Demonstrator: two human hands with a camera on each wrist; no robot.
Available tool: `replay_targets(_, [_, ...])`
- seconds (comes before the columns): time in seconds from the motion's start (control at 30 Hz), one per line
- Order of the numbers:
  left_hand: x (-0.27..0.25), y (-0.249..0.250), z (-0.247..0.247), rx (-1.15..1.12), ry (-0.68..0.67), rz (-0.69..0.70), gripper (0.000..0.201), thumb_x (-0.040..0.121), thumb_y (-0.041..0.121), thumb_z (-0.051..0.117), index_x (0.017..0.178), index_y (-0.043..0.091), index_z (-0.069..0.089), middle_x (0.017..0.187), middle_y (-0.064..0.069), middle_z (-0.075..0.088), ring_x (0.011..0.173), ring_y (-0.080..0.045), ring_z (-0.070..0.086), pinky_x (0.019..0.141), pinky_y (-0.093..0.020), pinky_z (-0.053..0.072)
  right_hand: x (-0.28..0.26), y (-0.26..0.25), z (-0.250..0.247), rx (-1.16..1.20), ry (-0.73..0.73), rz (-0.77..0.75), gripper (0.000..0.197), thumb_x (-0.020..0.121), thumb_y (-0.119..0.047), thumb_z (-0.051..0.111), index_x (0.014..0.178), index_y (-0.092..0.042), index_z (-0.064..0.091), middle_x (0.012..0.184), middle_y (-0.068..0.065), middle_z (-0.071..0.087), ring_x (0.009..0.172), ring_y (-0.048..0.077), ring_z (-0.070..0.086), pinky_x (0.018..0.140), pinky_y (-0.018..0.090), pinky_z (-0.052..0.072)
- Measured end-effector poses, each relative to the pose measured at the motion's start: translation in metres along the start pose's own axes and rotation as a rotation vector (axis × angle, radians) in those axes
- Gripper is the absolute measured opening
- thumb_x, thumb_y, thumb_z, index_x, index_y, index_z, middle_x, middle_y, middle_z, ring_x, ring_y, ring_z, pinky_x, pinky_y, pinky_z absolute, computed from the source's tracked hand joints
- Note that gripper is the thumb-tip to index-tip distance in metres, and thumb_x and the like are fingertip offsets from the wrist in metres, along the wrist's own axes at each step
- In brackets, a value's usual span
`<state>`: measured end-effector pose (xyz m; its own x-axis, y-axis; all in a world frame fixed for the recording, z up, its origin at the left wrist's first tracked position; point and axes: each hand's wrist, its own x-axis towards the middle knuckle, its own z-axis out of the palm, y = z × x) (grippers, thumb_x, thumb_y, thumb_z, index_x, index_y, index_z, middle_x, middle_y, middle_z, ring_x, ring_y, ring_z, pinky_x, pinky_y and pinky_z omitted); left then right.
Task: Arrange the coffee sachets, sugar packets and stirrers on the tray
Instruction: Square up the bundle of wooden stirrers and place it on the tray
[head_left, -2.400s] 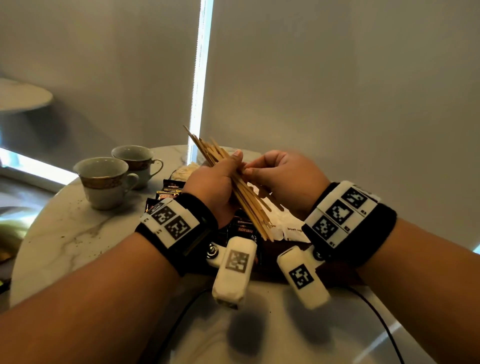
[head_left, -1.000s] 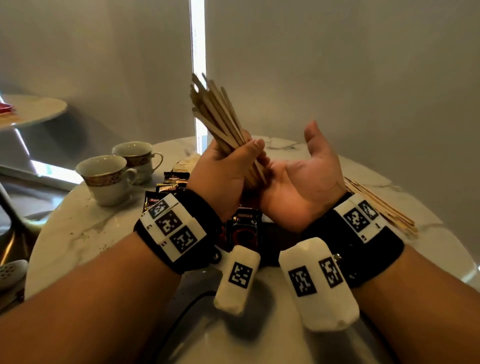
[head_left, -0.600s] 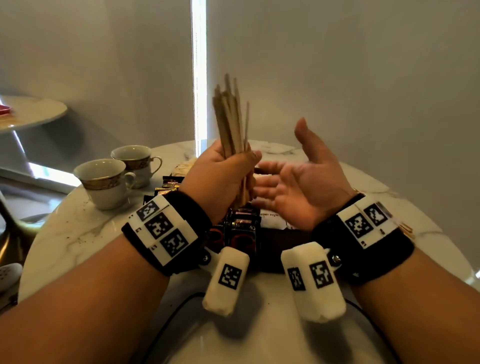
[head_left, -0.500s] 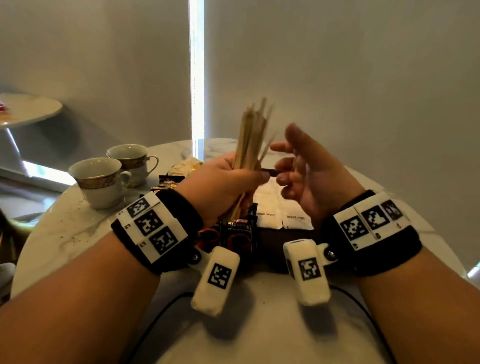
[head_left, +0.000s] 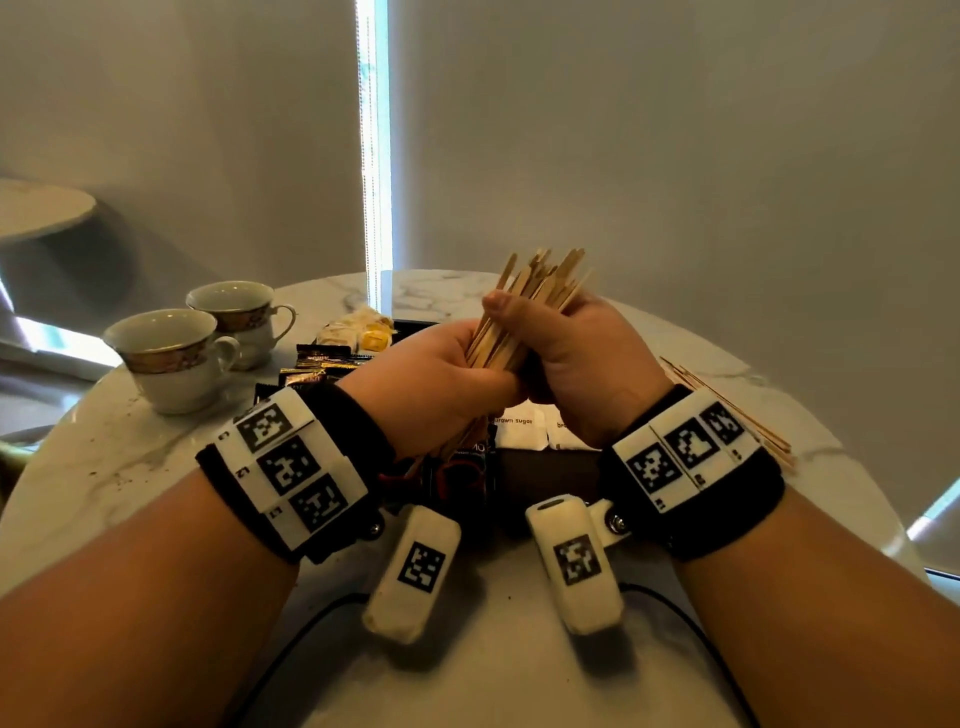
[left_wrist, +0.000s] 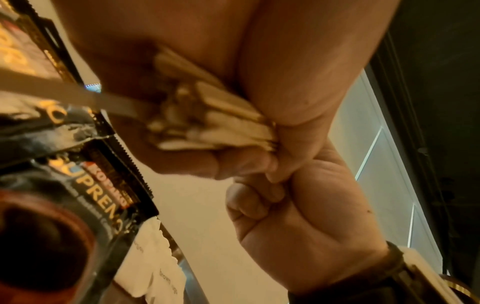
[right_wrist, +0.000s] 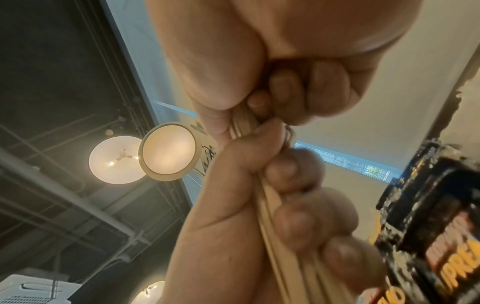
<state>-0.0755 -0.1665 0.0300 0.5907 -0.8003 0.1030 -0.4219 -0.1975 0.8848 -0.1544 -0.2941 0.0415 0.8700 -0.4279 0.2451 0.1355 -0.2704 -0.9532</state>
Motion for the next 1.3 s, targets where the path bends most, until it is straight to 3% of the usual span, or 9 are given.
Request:
replay_targets(0.13, [0.000, 0.002, 0.001, 0.072, -0.003, -0.032, 0.012, 0.095, 0.027, 0.065, 0.103, 0.031, 0.058, 0.075, 0.000, 0.064, 0.058, -0.011, 0.059, 0.060, -0.025, 0.055, 0.010, -0.007, -0.025, -0.065, 0.198, -0.101, 0.078, 0.065, -0.090, 0.055, 0.106, -0.024, 0.064, 0.097, -0.001, 0.070, 0.084, 0.019, 0.063, 0.070, 0.037, 0.049])
replay_targets(0.27, [-0.001, 0.006, 0.002, 0.136, -0.034, -0.059, 0.013, 0.095, 0.026, 0.066, 0.101, 0.033, 0.057, 0.078, -0.001, 0.065, 0.058, -0.010, 0.059, 0.059, -0.024, 0.057, 0.016, -0.017, -0.048, 0.140, 0.369, -0.204, 0.086, 0.081, -0.077, 0.022, 0.140, -0.021, 0.051, 0.135, 0.000, 0.058, 0.119, 0.017, 0.057, 0.100, 0.043, 0.047])
replay_targets(0.43, [-0.004, 0.011, 0.008, 0.167, -0.079, -0.109, 0.014, 0.095, 0.026, 0.066, 0.101, 0.035, 0.057, 0.082, 0.000, 0.067, 0.062, -0.011, 0.062, 0.056, -0.019, 0.056, 0.005, -0.007, -0.022, -0.255, -0.090, -0.268, 0.127, 0.045, -0.106, 0.020, 0.141, -0.029, 0.053, 0.148, -0.003, 0.051, 0.137, 0.014, 0.044, 0.110, 0.039, 0.036])
replay_targets(0.5, [-0.005, 0.013, 0.008, 0.141, -0.079, -0.121, 0.016, 0.095, 0.026, 0.067, 0.102, 0.036, 0.056, 0.082, -0.001, 0.067, 0.065, -0.013, 0.063, 0.060, -0.023, 0.058, 0.007, -0.007, -0.026, -0.271, -0.087, -0.287, 0.131, 0.043, -0.105, 0.017, 0.143, -0.028, 0.051, 0.150, -0.004, 0.049, 0.138, 0.014, 0.042, 0.108, 0.032, 0.036])
replay_targets(0.63, [-0.006, 0.016, 0.009, 0.086, -0.073, -0.104, 0.016, 0.093, 0.025, 0.068, 0.105, 0.028, 0.059, 0.081, -0.002, 0.066, 0.067, -0.017, 0.063, 0.067, -0.031, 0.058, 0.009, -0.011, -0.031, -0.095, -0.015, -0.276, 0.105, 0.053, -0.101, 0.040, 0.125, -0.030, 0.063, 0.126, -0.011, 0.066, 0.117, 0.004, 0.059, 0.095, 0.031, 0.047])
replay_targets(0.73, [-0.006, 0.015, 0.012, 0.060, -0.068, -0.111, 0.017, 0.094, 0.026, 0.068, 0.108, 0.027, 0.060, 0.082, -0.003, 0.066, 0.068, -0.017, 0.064, 0.069, -0.032, 0.058, 0.004, -0.009, -0.020, -0.339, -0.105, -0.346, 0.043, 0.079, -0.073, 0.050, 0.103, -0.039, 0.063, 0.104, -0.011, 0.070, 0.099, 0.002, 0.065, 0.087, 0.027, 0.052])
replay_targets(0.87, [-0.004, 0.015, 0.015, 0.038, -0.075, -0.119, 0.016, 0.094, 0.026, 0.068, 0.108, 0.025, 0.060, 0.077, -0.003, 0.065, 0.061, -0.015, 0.061, 0.064, -0.029, 0.057, 0.009, -0.006, -0.023, -0.244, -0.110, -0.361, 0.018, 0.090, -0.038, 0.051, 0.100, -0.036, 0.066, 0.105, -0.005, 0.072, 0.104, 0.009, 0.068, 0.091, 0.037, 0.058])
replay_targets(1.13, [-0.002, 0.008, 0.011, -0.002, -0.027, -0.046, 0.012, 0.095, 0.027, 0.067, 0.104, 0.024, 0.060, 0.069, 0.001, 0.063, 0.055, -0.012, 0.059, 0.058, -0.029, 0.055, 0.013, 0.001, -0.023, -0.084, -0.070, -0.278, 0.031, 0.089, -0.040, 0.052, 0.119, -0.033, 0.058, 0.122, -0.007, 0.063, 0.110, 0.011, 0.064, 0.093, 0.033, 0.056])
replay_targets(1.3, [0.002, 0.004, -0.005, -0.590, 0.342, 0.163, 0.008, 0.097, 0.023, 0.063, 0.098, 0.017, 0.057, 0.067, 0.002, 0.059, 0.062, -0.019, 0.057, 0.072, -0.045, 0.049, 0.019, 0.000, -0.026, 0.354, -0.076, 0.298, 0.080, 0.095, -0.071, 0.028, 0.133, -0.004, 0.049, 0.128, 0.028, 0.058, 0.111, 0.040, 0.061, 0.086, 0.044, 0.052])
